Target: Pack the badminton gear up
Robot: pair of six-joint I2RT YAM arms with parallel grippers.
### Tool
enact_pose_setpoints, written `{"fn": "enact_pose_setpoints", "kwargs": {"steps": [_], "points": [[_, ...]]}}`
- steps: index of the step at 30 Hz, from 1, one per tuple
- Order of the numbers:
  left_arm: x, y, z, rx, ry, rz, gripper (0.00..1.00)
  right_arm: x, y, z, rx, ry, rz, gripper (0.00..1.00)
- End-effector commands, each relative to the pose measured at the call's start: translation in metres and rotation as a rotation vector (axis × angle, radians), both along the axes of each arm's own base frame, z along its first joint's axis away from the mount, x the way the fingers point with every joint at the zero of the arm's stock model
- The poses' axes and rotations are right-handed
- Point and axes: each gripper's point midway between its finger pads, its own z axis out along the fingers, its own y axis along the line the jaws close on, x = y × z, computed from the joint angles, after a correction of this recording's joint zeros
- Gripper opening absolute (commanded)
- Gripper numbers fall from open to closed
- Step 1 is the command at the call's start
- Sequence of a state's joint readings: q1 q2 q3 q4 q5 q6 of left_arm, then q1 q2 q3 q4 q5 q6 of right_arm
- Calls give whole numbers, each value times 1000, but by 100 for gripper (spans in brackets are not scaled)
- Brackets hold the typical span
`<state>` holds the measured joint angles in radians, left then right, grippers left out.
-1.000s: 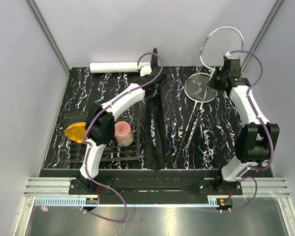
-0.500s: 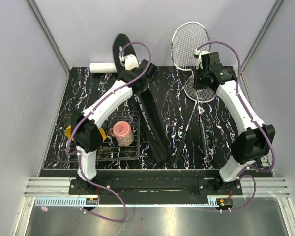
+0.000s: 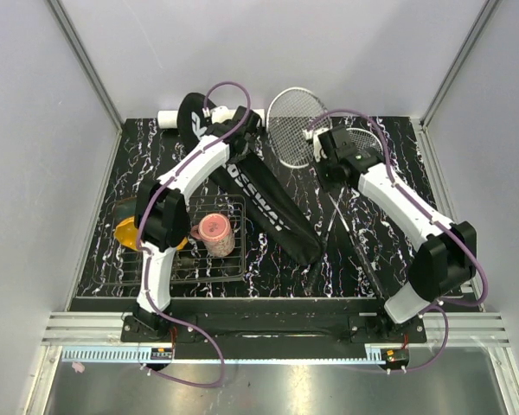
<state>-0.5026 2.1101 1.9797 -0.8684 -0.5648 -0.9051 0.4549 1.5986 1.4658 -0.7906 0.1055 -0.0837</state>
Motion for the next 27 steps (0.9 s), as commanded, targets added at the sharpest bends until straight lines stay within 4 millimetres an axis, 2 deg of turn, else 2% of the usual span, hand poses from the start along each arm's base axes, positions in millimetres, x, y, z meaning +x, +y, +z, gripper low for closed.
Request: {"fn": "enact_pose_setpoints", "kwargs": {"steps": [1, 9, 15, 18, 22, 27], "points": [[20, -14, 22, -84, -90, -71, 0, -12, 5, 13, -61, -77, 65, 0], [18, -12, 27, -144, -122, -108, 0, -39, 24, 4, -90, -53, 148, 0], [13, -17, 41, -188, -157, -154, 0, -57, 34, -16, -140, 31, 197, 0], [9, -16, 54, -214, -198, -166, 0, -62, 32, -24, -157, 56, 192, 0], [3, -20, 70, -260, -250, -191, 0, -66, 40, -30, -163, 70, 200, 0], [2, -14, 76, -255, -263, -156, 0, -69, 30, -42, -249, 95, 160, 0]]}}
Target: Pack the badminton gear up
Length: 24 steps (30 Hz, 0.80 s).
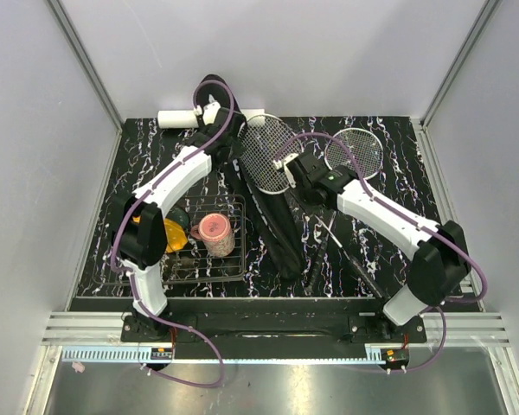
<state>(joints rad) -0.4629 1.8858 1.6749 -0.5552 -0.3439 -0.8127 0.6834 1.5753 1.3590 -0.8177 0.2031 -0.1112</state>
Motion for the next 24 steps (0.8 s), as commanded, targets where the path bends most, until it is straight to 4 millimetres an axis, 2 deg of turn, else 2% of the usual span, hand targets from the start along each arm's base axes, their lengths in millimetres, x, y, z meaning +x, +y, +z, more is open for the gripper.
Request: {"fn": "enact_pose_setpoints", "kwargs": {"steps": [1, 5, 7, 8, 9, 10, 13, 17, 18, 20, 21, 22, 24], "points": [[12, -1, 50, -73, -141, 23, 0, -10, -16, -14, -126, 36, -39, 0], [12, -9, 46, -86, -126, -15, 0, -3, -4, -10, -141, 9, -23, 0], [10, -18, 41, -102, -119, -65, 0, 0, 11, -10, -124, 14, 6, 0], [9, -20, 39, -98, -120, -101, 0, 6, 22, -1, -89, -5, 12, 0], [8, -26, 39, -108, -132, -147, 0, 8, 30, 0, -76, -7, 21, 0], [4, -39, 43, -159, -163, -232, 0, 8, 39, -4, -61, 16, 46, 0], [-7, -55, 51, -247, -244, -361, 0, 17, 59, 7, 14, 7, 50, 0], [-18, -65, 49, -340, -230, -410, 0, 28, 87, 32, 142, -28, 58, 0], [-19, -70, 57, -372, -259, -428, 0, 28, 93, 34, 165, -21, 70, 0], [-30, -78, 53, -432, -253, -467, 0, 31, 104, 37, 198, -12, 83, 0], [-32, -82, 66, -466, -302, -486, 0, 34, 107, 38, 207, -18, 76, 0], [-40, -84, 58, -488, -285, -503, 0, 40, 106, 33, 193, -24, 45, 0], [-47, -88, 60, -523, -297, -521, 0, 49, 116, 40, 243, -43, 3, 0]]}}
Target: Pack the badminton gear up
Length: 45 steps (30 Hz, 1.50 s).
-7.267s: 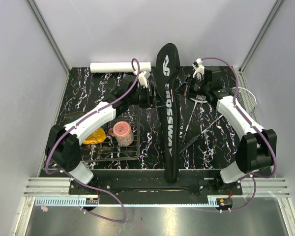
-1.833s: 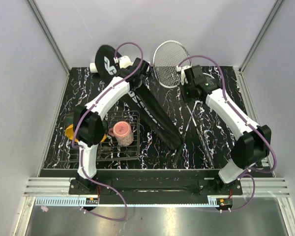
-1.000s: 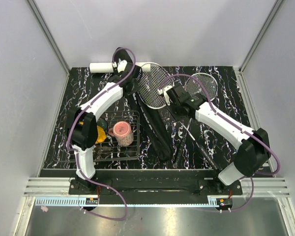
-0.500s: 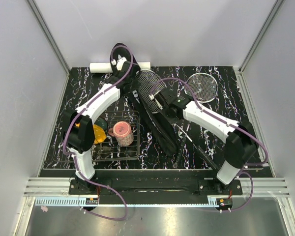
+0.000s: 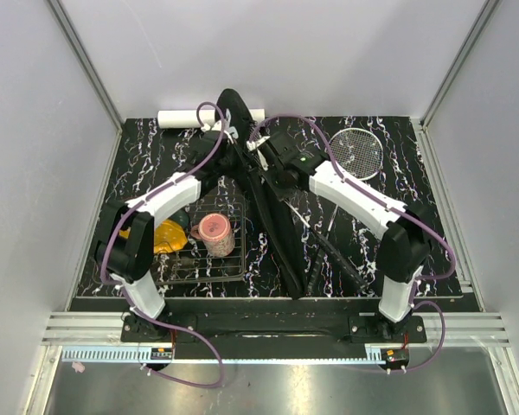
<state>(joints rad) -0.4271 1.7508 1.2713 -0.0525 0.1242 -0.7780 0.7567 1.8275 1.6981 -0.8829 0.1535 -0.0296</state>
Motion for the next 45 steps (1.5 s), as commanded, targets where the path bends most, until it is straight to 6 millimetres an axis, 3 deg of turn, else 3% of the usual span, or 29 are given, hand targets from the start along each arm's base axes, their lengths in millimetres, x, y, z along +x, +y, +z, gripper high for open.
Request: {"fn": "enact_pose_setpoints", "kwargs": {"steps": [1, 9, 12, 17, 23, 25, 27, 29, 31, 33, 34, 38, 43, 45], "points": [[-19, -37, 74, -240, -186, -168, 0, 24, 42, 26, 180, -66, -54, 0], [-37, -29, 64, -277, -69, -111, 0, 78, 66, 46, 411, -245, -277, 0], [-37, -24, 58, -264, -38, -78, 0, 91, 68, 51, 472, -261, -396, 0], [-50, -35, 55, -345, 8, -133, 0, 111, 57, 56, 509, -343, -558, 0], [-55, -25, 45, -344, 39, -88, 0, 131, 54, 28, 470, -389, -611, 0], [-59, -27, 47, -359, 38, -116, 0, 131, 48, 0, 412, -387, -612, 0], [-60, -30, 51, -368, 30, -146, 0, 138, 56, -5, 429, -433, -529, 0], [-59, -28, 51, -339, 19, -177, 0, 130, 70, -15, 407, -366, -397, 0], [-60, -27, 52, -295, 32, -223, 0, 123, 68, -15, 386, -347, -349, 0], [-63, -30, 62, -325, 35, -299, 0, 120, 69, -3, 402, -367, -272, 0], [-63, -31, 64, -341, 38, -318, 0, 117, 63, -9, 384, -371, -273, 0], [-71, -37, 79, -420, 44, -392, 0, 120, 55, 5, 443, -369, -281, 0], [-80, -47, 94, -534, 31, -472, 0, 121, 63, 63, 569, -381, -324, 0], [-80, -49, 93, -564, 36, -477, 0, 120, 61, 71, 607, -358, -391, 0]]}}
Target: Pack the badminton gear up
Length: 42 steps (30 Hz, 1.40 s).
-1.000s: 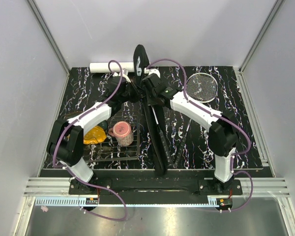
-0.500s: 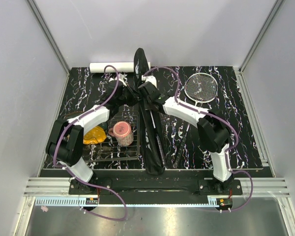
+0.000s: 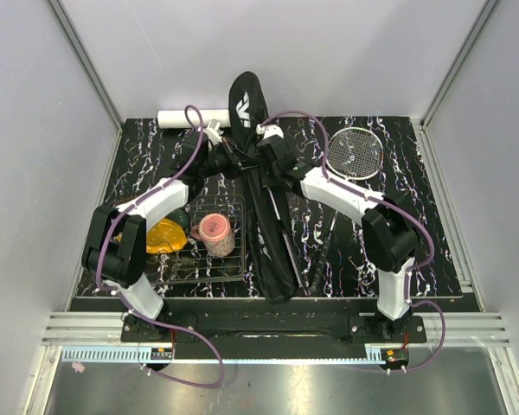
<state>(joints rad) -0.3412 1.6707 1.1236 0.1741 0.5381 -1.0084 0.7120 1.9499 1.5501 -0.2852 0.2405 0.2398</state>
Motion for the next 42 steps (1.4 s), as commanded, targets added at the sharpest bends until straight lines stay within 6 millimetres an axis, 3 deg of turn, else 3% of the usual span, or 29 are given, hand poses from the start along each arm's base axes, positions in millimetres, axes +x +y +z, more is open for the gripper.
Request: {"fn": "enact_pose_setpoints", "kwargs": {"steps": [1, 7, 9, 10, 16, 19, 20, 23, 24, 26, 28, 31, 32, 34, 35, 37, 38, 42], "points": [[-43, -35, 53, -218, -52, -267, 0, 33, 12, 110, 281, -175, -138, 0], [-47, -37, 43, -250, -31, -276, 0, 40, 3, 86, 420, -67, -344, 0], [-47, -35, 34, -237, -13, -271, 0, 43, -4, 93, 546, -13, -405, 0], [-46, -34, 31, -227, -17, -267, 0, 41, -8, 86, 567, 16, -421, 0], [-43, -35, 8, -202, 32, -264, 0, 41, -36, 106, 698, 72, -481, 0], [-42, -37, 7, -232, 41, -261, 0, 51, -44, 89, 618, 31, -500, 3], [-42, -37, 9, -242, 28, -262, 0, 54, -43, 72, 563, 40, -475, 5], [-41, -37, 14, -251, 22, -261, 0, 42, -30, 60, 531, 92, -369, 15], [-40, -37, 14, -246, 22, -257, 0, 31, -27, 51, 524, 130, -324, 26], [-37, -37, 11, -226, 23, -256, 0, 15, -24, 60, 503, 133, -211, 38], [-33, -38, 9, -211, 21, -255, 0, -9, -28, 52, 430, 199, -143, 55], [-25, -38, 6, -167, 7, -241, 0, -41, -48, 56, 297, 236, -50, 64], [-22, -36, -1, -133, 35, -218, 0, -51, -57, 75, 276, 194, -9, 66], [-12, -33, 2, -70, -6, -197, 0, -71, -75, 74, 226, 210, 8, 68], [-8, -29, -6, -27, 29, -162, 0, -79, -84, 93, 232, 166, 29, 70], [-1, -24, -6, 22, 32, -134, 0, -86, -110, 89, 215, 166, -7, 72], [6, -22, -6, 44, 29, -97, 0, -89, -122, 102, 223, 122, -22, 76], [16, -17, -5, 65, 41, -31, 0, -73, -179, 95, 197, 88, -244, 97]]}}
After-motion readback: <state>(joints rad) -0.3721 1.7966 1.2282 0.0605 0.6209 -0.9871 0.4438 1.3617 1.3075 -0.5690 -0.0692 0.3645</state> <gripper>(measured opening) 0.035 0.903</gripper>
